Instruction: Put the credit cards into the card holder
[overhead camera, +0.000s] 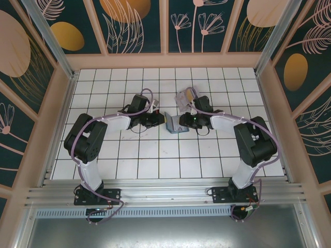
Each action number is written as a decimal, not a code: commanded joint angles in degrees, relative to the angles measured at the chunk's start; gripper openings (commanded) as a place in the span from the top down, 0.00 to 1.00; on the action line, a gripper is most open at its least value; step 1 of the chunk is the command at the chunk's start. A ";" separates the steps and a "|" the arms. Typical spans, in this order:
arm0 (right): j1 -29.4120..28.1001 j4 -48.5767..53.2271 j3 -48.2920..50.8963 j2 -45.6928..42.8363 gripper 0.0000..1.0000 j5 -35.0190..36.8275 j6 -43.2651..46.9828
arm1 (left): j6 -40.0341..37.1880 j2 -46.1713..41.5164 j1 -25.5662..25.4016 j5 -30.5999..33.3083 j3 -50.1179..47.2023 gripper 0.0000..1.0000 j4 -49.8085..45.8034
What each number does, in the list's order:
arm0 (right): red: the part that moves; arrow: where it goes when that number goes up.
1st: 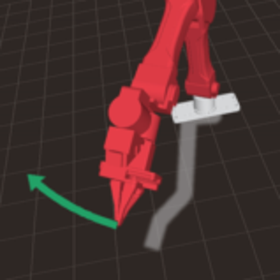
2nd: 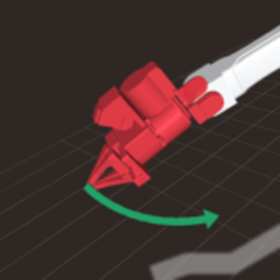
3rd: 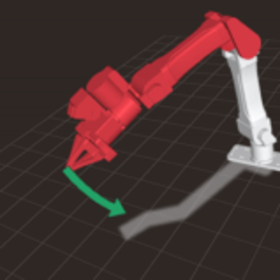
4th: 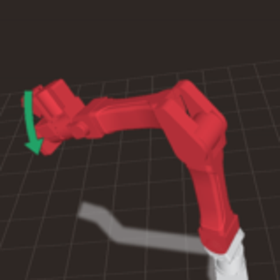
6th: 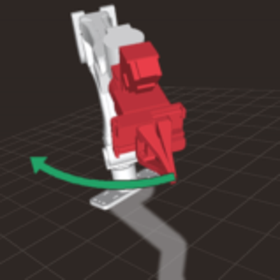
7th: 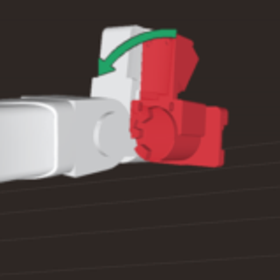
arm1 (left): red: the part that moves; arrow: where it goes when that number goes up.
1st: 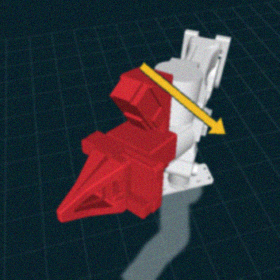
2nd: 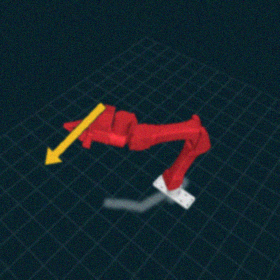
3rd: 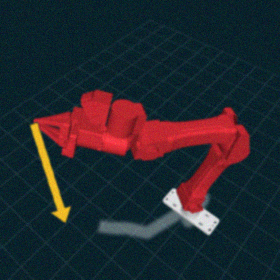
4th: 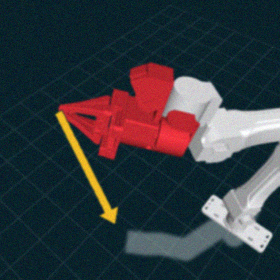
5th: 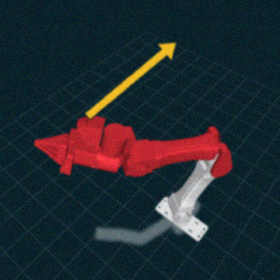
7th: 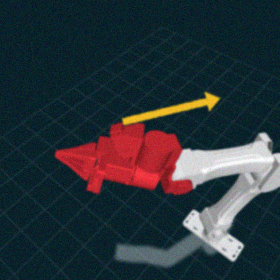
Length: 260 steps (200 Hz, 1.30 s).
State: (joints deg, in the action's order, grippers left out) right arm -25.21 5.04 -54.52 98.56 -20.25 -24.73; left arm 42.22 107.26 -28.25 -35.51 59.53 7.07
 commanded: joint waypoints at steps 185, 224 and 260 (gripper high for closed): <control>-7.66 -0.43 -8.24 9.57 0.42 -6.28 0.28 | -0.94 -3.37 0.21 0.71 2.21 0.95 -4.30; -7.69 -0.16 -8.16 9.77 0.44 -5.15 0.91 | -0.97 -4.84 0.21 0.88 3.63 0.95 -6.07; -6.48 -4.27 -5.82 9.94 0.47 -8.42 -0.96 | -1.08 -5.96 0.26 1.01 5.01 0.95 -7.78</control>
State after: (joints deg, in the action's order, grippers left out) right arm -31.97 2.57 -62.50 107.20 -26.48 -24.62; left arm 41.63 104.81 -28.01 -32.47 61.21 -1.10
